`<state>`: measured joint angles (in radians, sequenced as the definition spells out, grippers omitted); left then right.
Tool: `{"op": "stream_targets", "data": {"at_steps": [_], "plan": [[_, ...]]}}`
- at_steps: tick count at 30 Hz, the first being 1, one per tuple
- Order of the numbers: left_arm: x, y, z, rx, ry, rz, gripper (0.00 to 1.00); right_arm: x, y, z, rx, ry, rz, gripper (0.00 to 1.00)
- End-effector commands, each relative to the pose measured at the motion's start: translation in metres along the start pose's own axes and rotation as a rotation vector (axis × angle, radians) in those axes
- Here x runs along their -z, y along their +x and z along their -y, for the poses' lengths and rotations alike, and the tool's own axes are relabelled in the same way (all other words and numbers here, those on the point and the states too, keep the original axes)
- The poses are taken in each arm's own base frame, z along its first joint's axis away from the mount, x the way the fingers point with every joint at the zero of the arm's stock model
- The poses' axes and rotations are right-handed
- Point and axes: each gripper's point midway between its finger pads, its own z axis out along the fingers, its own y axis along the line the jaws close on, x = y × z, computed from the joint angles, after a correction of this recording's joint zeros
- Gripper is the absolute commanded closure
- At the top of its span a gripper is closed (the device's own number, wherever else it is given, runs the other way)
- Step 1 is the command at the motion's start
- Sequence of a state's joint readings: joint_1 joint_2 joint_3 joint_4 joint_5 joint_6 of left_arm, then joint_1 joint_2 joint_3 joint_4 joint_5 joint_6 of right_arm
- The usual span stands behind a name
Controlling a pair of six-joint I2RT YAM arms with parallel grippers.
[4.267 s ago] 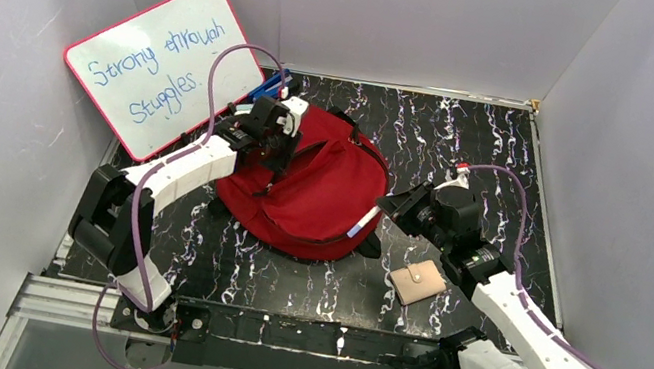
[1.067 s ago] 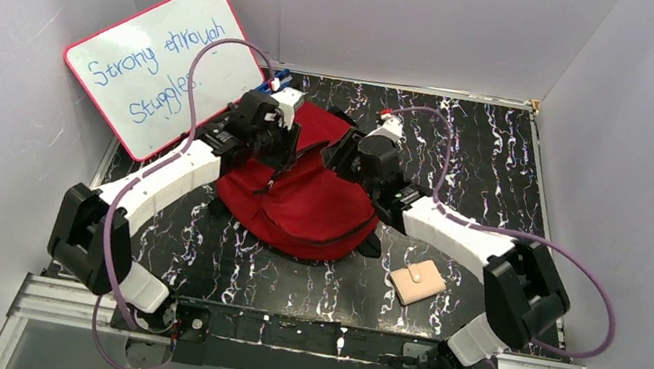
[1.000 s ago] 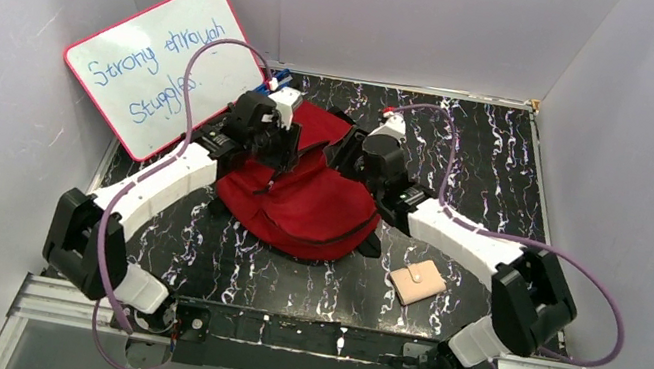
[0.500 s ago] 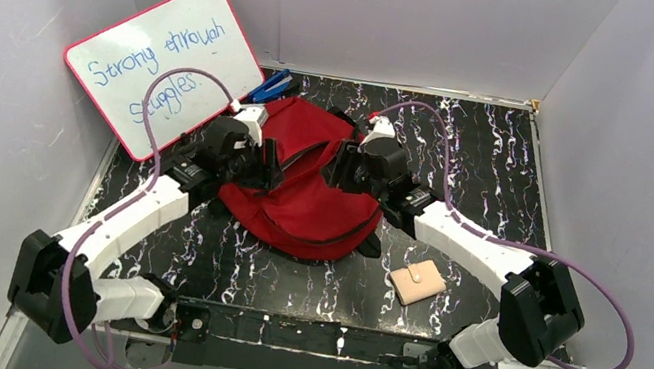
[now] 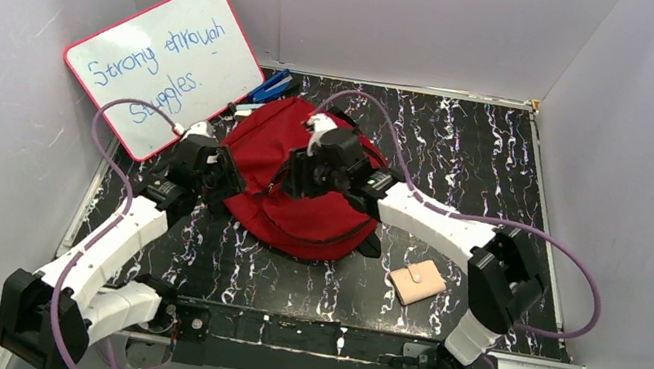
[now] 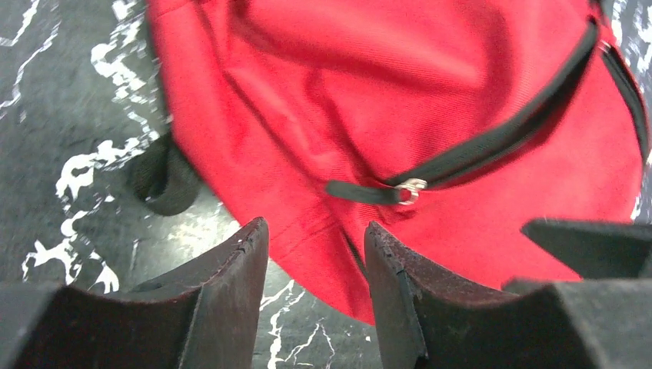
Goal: Pack the student bag
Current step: Zip the student bag at the center of the board.
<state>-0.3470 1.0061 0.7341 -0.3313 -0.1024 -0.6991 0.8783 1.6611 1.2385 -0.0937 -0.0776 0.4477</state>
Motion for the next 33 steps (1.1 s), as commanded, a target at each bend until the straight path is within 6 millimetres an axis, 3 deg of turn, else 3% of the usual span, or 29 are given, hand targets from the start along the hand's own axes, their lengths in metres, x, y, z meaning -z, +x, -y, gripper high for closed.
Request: {"op": "stream_targets", "data": {"at_steps": [1,7,11,16,18,27,33], "plan": [[0.002,0.002,-0.031,0.198,-0.097,0.013,0.54,0.0,-0.021,-0.049,0.331,-0.151,0.057,0.41],[-0.002,0.004,-0.04,0.408,-0.056,0.008,0.51,-0.006,-0.045,-0.062,0.576,-0.211,0.212,0.42],[-0.004,0.008,-0.039,0.466,-0.01,0.0,0.48,0.002,-0.06,-0.076,0.864,-0.262,0.465,0.42],[-0.002,0.002,-0.042,0.458,-0.011,0.023,0.48,-0.01,-0.021,-0.093,1.254,-0.435,0.378,0.34],[-0.001,0.0,-0.043,0.447,-0.012,0.028,0.48,-0.017,-0.015,-0.095,1.336,-0.453,0.354,0.35],[0.001,0.001,-0.046,0.434,-0.01,0.039,0.48,-0.058,0.013,-0.079,1.554,-0.42,0.199,0.43],[0.001,0.002,-0.054,0.434,-0.042,0.046,0.48,-0.077,0.02,-0.074,1.59,-0.394,0.164,0.46]]}}
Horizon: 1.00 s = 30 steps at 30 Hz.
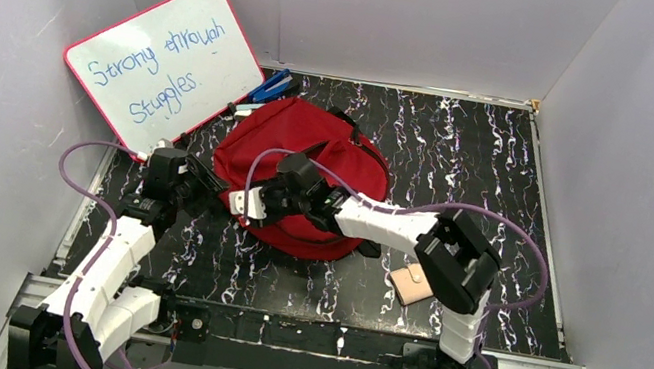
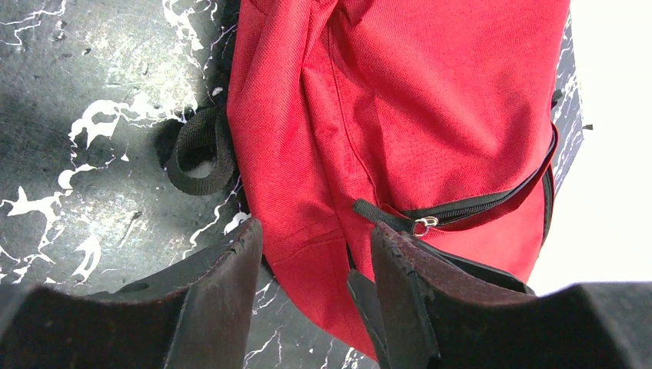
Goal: Pack the student bag
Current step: Zip the student bag at the center of the board.
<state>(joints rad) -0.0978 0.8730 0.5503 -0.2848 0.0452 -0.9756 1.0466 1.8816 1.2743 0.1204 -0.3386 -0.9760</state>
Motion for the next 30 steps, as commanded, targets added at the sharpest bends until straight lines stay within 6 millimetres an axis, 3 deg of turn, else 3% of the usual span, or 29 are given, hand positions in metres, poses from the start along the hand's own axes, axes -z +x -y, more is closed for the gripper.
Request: {"op": "stream_targets", "data": {"at_steps": [1,9,18,30], "plan": [[0.003,-0.006,-0.004,-0.009,-0.006,0.029,0.48,-0.008,-0.009,0.019,0.104,0.031,-0.014,0.46],[0.003,-0.007,-0.007,-0.017,-0.013,0.035,0.47,-0.027,0.013,0.023,0.174,0.067,-0.131,0.5],[0.004,-0.008,-0.008,-0.026,-0.009,0.039,0.47,-0.029,0.037,0.02,0.2,0.064,-0.232,0.55],[0.004,-0.008,-0.01,-0.026,-0.009,0.041,0.47,-0.022,0.033,0.046,0.186,0.205,-0.247,0.86]]}}
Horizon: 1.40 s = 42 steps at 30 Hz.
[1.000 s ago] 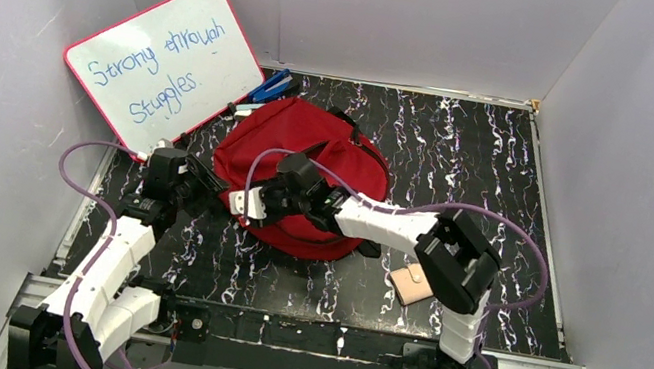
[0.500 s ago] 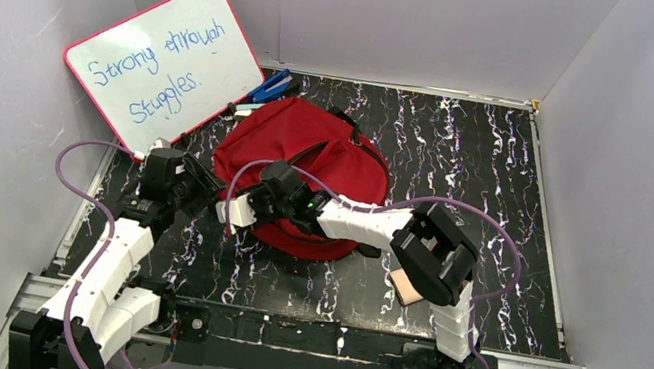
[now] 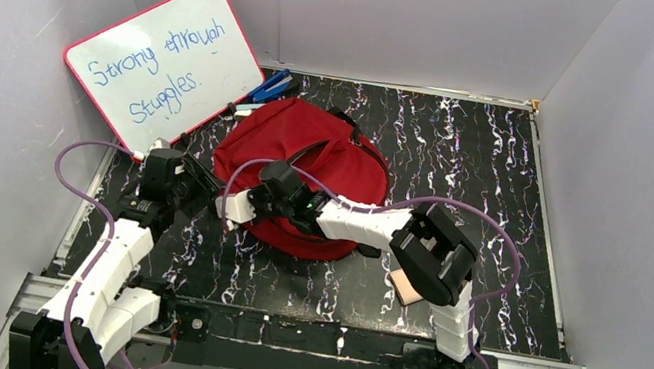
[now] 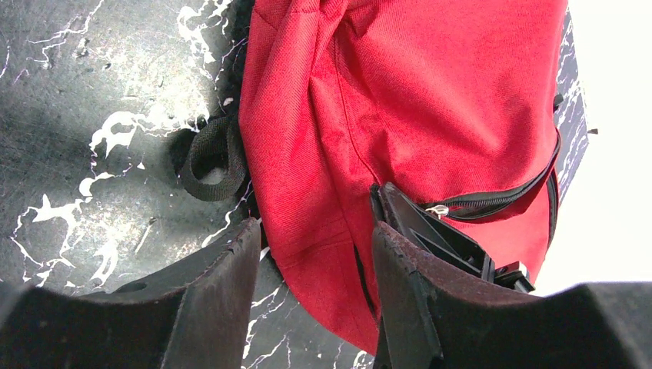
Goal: Pack the student bag
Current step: Zip the student bag at the center of the board.
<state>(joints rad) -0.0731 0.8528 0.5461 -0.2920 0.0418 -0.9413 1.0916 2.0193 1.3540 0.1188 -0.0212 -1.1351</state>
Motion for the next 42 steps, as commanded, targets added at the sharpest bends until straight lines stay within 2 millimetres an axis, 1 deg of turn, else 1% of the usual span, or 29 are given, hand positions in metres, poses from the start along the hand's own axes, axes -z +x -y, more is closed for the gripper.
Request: {"op": "stream_targets", "data": {"at_steps": [1,3,6,10,12,14,15,18,23,28,30,34,38,42], "plan": [[0.002,-0.002,-0.005,-0.008,-0.003,0.019,0.47,0.003,-0.011,0.037,-0.014,0.127,0.026,0.9],[0.002,-0.002,-0.005,-0.008,-0.004,0.018,0.47,0.004,-0.012,0.038,-0.034,0.132,0.032,1.0],[0.002,-0.001,-0.006,-0.007,-0.004,0.015,0.47,0.005,-0.012,0.038,-0.067,0.149,0.038,1.0],[0.001,0.0,-0.002,-0.004,0.021,0.009,0.47,0.013,-0.012,0.045,-0.153,0.2,0.05,1.0],[0.0,0.001,0.006,-0.003,0.058,0.001,0.45,0.017,-0.014,0.048,-0.233,0.204,0.068,1.0],[-0.001,0.002,0.012,0.004,0.09,-0.01,0.39,0.022,-0.012,0.052,-0.329,0.205,0.079,1.0],[-0.001,0.002,0.017,0.007,0.113,-0.012,0.38,0.023,-0.015,0.052,-0.379,0.193,0.103,1.0],[-0.004,0.007,0.023,0.024,0.158,-0.034,0.37,0.032,-0.011,0.059,-0.529,0.21,0.133,1.0],[-0.006,0.012,0.031,0.041,0.224,-0.052,0.36,0.044,0.002,0.068,-0.777,0.245,0.159,1.0],[-0.008,0.015,0.042,0.031,0.304,-0.066,0.38,0.054,0.027,0.074,-1.005,0.291,0.161,1.0],[-0.009,0.017,0.045,0.023,0.321,-0.075,0.38,0.061,0.031,0.079,-1.074,0.309,0.189,1.0],[-0.014,0.02,0.05,0.03,0.339,-0.106,0.38,0.064,0.029,0.081,-1.151,0.299,0.252,1.0],[-0.021,0.02,0.053,0.051,0.346,-0.119,0.38,0.063,0.03,0.082,-1.158,0.299,0.259,1.0],[-0.025,0.016,0.06,0.051,0.362,-0.117,0.38,0.068,0.033,0.087,-1.161,0.321,0.255,1.0]]}}
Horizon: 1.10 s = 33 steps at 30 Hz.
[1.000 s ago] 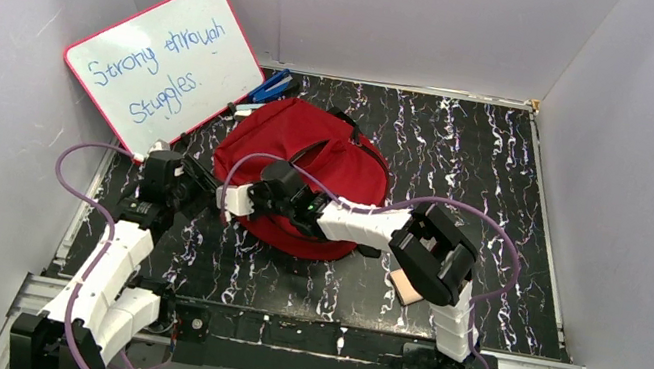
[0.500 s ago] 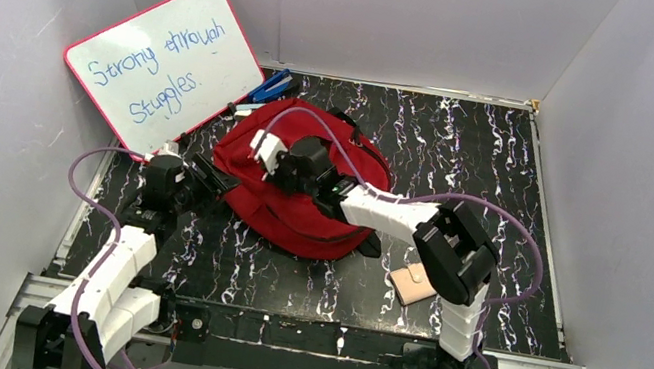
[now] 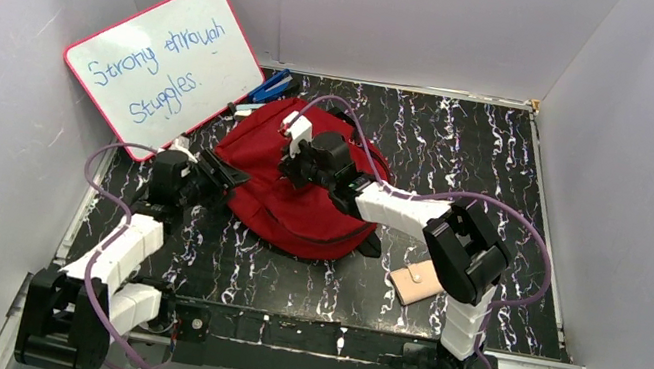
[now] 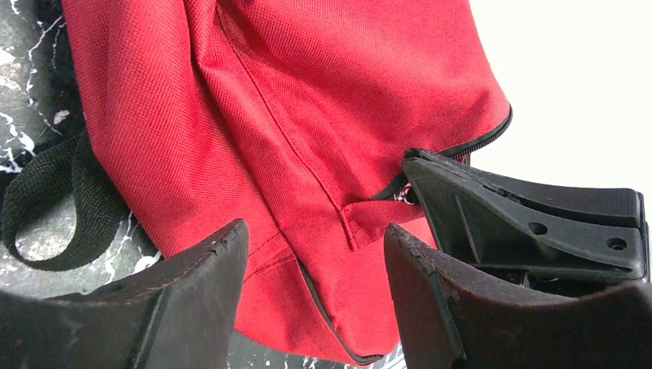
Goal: Pack the student bag
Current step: Zip the student bag at the center of the board.
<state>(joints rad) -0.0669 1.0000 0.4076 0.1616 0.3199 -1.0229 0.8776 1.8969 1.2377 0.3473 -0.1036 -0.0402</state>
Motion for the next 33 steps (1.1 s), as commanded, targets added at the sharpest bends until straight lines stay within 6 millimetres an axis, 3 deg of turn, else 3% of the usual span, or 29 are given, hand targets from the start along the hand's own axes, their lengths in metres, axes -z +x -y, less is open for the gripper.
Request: {"op": "stream_targets", "data": {"at_steps": [1,8,15,24,33], "plan": [[-0.003,-0.01,0.022,-0.01,0.079,0.016,0.38,0.014,-0.046,0.005,-0.015,0.018,0.127,1.0],[-0.021,0.004,0.036,-0.01,0.103,-0.034,0.38,0.014,-0.052,0.001,-0.091,-0.004,0.152,1.0],[-0.043,0.031,0.051,-0.182,0.126,-0.041,0.4,0.013,-0.056,0.0,-0.185,-0.025,0.169,1.0],[-0.058,0.034,0.042,-0.39,0.124,-0.046,0.56,0.013,-0.056,-0.006,-0.199,-0.058,0.166,1.0],[-0.07,0.04,0.036,-0.485,0.113,-0.08,0.56,0.011,-0.055,-0.008,-0.221,-0.073,0.163,1.0]]}}
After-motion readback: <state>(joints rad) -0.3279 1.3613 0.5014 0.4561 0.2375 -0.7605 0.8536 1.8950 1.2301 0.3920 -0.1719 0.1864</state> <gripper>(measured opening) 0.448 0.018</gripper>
